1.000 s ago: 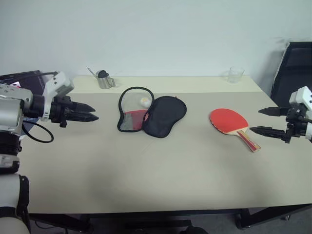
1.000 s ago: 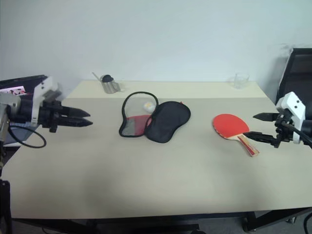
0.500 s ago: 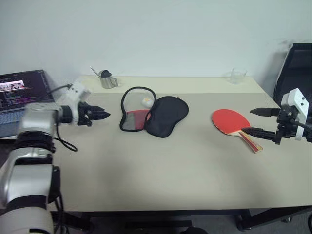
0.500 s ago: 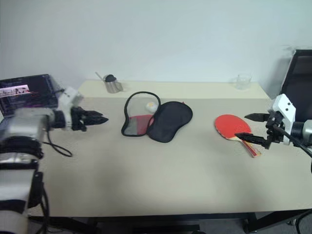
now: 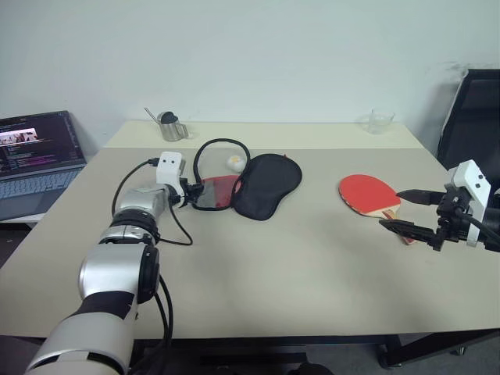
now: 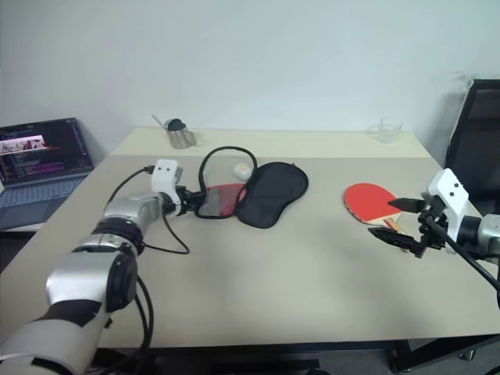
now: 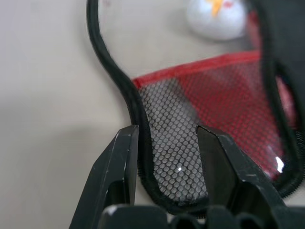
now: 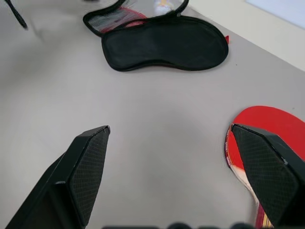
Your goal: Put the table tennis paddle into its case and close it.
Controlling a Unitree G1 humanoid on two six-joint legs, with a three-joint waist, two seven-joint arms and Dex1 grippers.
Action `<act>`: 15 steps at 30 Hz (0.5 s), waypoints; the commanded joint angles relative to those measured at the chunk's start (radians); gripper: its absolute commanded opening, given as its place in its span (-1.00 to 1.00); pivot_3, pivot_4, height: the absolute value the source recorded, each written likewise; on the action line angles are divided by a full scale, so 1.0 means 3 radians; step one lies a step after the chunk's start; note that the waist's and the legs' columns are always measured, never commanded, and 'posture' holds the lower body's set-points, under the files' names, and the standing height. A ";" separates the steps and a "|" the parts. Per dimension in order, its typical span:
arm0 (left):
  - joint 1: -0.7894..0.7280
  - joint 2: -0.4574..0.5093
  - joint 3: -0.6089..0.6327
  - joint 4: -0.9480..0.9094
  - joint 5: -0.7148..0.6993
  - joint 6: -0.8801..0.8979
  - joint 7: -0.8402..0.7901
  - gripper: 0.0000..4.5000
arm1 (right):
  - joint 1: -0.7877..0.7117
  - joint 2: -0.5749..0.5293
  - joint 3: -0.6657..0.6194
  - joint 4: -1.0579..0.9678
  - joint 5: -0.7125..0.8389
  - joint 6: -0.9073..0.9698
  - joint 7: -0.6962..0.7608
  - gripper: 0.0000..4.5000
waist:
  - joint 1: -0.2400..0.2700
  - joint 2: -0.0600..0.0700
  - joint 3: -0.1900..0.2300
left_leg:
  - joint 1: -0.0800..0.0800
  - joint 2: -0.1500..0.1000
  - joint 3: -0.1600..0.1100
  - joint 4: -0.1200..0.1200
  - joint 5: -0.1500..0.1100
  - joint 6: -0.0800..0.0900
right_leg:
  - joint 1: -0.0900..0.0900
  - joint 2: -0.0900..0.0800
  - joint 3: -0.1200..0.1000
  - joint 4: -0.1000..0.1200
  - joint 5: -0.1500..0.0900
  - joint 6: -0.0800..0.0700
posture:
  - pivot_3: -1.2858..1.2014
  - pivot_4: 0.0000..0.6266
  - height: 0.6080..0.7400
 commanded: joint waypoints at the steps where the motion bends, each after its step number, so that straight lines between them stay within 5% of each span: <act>1: -0.0030 -0.0038 0.0145 -0.0018 -0.0020 -0.0132 0.0315 -0.08 | 0.0061 -0.0047 -0.0196 -0.0176 0.0120 0.0098 -0.0062 1.00 | -0.0001 -0.0001 0.0000 | 0.0000 0.0000 -0.0001 0.0000 0.0000 0.0000 | 0.0000 0.0000 -0.0001 0.0000 0.0000 0.0000 | 0.03 -0.52 1.00; 15: 0.0074 -0.0308 0.0475 0.0027 -0.0032 -0.0175 0.0987 -0.08 | 0.0087 -0.0060 -0.0181 -0.0223 0.0168 0.0201 -0.0199 1.00 | -0.0010 -0.0002 0.0001 | 0.0001 -0.0003 0.0000 0.0000 0.0007 -0.0012 | 0.0002 -0.0003 0.0000 0.0000 0.0005 0.0009 | 0.03 -0.52 1.00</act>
